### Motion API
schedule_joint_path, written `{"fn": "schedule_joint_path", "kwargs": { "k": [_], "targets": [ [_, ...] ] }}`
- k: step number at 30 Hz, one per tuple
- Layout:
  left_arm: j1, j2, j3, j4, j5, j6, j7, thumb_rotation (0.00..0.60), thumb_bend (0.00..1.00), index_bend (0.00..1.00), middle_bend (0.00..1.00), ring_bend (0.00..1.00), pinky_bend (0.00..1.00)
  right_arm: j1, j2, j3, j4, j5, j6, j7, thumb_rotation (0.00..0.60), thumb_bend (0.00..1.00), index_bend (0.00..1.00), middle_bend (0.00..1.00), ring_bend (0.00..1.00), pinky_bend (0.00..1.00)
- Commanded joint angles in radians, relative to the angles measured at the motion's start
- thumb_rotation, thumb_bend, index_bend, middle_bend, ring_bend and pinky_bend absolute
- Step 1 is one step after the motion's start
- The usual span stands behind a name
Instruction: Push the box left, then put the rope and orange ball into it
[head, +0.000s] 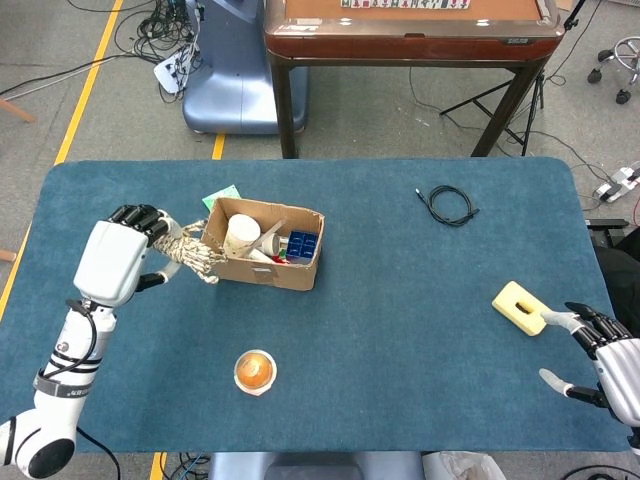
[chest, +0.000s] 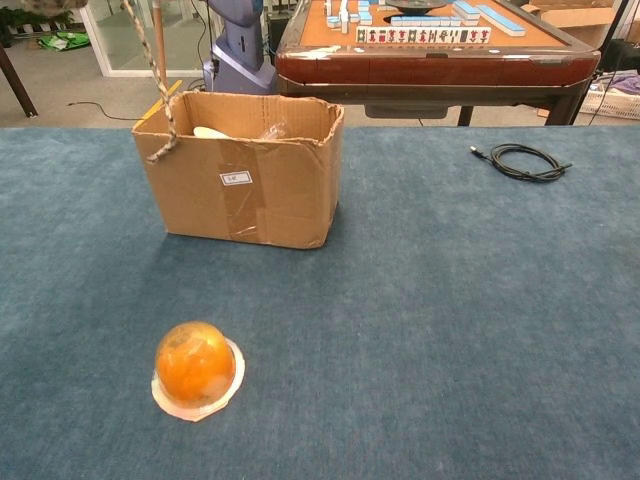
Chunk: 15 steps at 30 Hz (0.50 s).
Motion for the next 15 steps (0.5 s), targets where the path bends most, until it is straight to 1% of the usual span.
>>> {"fn": "schedule_joint_path", "kwargs": {
  "k": [1, 4, 9, 15],
  "targets": [
    [-0.022, -0.019, -0.025, -0.022, -0.019, 0.016, 0.027, 0.600, 0.31, 0.59, 0.56, 0.37, 0.38, 0.000, 0.000, 0.000, 0.000, -0.002, -0.001, 0.001, 0.600, 0.14, 0.26, 0.33, 0.17, 0.28],
    [-0.040, -0.033, -0.034, -0.035, -0.032, 0.019, 0.058, 0.600, 0.31, 0.59, 0.56, 0.37, 0.38, 0.000, 0.001, 0.000, 0.000, -0.003, -0.001, 0.002, 0.600, 0.14, 0.26, 0.33, 0.17, 0.28],
    [-0.066, -0.063, -0.033, -0.031, -0.047, 0.017, 0.108, 0.600, 0.31, 0.59, 0.56, 0.37, 0.38, -0.002, 0.002, 0.000, 0.001, -0.006, 0.003, 0.004, 0.600, 0.14, 0.26, 0.33, 0.17, 0.28],
    [-0.085, -0.096, -0.064, -0.022, -0.083, 0.056, 0.132, 0.600, 0.31, 0.58, 0.56, 0.36, 0.39, -0.007, 0.004, 0.003, 0.005, -0.005, 0.013, 0.014, 0.600, 0.14, 0.26, 0.33, 0.17, 0.28]
  ]
}}
